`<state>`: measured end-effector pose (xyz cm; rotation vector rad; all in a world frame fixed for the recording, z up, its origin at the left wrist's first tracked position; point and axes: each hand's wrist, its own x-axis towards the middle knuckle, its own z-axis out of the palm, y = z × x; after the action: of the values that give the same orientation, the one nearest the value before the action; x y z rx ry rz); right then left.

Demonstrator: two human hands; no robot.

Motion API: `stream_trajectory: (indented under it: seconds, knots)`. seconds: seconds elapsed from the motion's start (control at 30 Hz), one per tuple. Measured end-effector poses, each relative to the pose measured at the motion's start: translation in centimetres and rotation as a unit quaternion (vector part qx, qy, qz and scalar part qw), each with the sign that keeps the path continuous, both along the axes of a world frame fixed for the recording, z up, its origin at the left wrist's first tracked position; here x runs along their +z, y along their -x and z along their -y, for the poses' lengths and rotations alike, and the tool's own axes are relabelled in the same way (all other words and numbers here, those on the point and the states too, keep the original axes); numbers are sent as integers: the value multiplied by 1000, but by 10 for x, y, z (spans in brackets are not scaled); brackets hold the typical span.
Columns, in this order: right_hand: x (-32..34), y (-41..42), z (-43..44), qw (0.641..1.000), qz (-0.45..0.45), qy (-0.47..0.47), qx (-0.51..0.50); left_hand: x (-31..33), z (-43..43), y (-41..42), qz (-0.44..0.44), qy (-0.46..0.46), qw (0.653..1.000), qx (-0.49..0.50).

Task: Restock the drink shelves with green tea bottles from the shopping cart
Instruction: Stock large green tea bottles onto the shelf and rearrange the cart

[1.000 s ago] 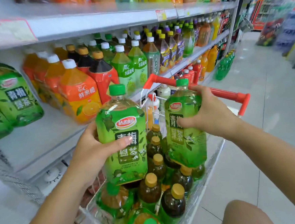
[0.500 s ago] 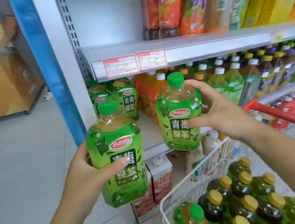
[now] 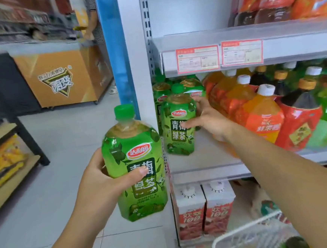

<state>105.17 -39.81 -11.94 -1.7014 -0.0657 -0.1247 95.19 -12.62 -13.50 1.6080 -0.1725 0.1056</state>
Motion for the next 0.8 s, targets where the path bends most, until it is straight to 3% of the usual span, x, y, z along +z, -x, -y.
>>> stream_trajectory:
  seconds: [0.07, 0.17, 0.27, 0.43, 0.8]
  knots:
    - [-6, -7, 1, 999, -7, 35, 10, -1, -1, 0, -4, -3, 1000, 3]
    - [-26, -6, 0, 987, -38, 145, -62, -1, -1, -1, -5, -3, 1000, 4]
    - [-49, -7, -8, 991, -4, 93, -97, 1, 2, 0, 2, -5, 1000, 6]
    - [-55, -19, -19, 990, 23, 96, -100, 6, 3, 3, 19, -16, 1000, 9]
    - [-31, 23, -30, 999, 7, 41, -22, 4, 32, 13, 17, -27, 999, -13]
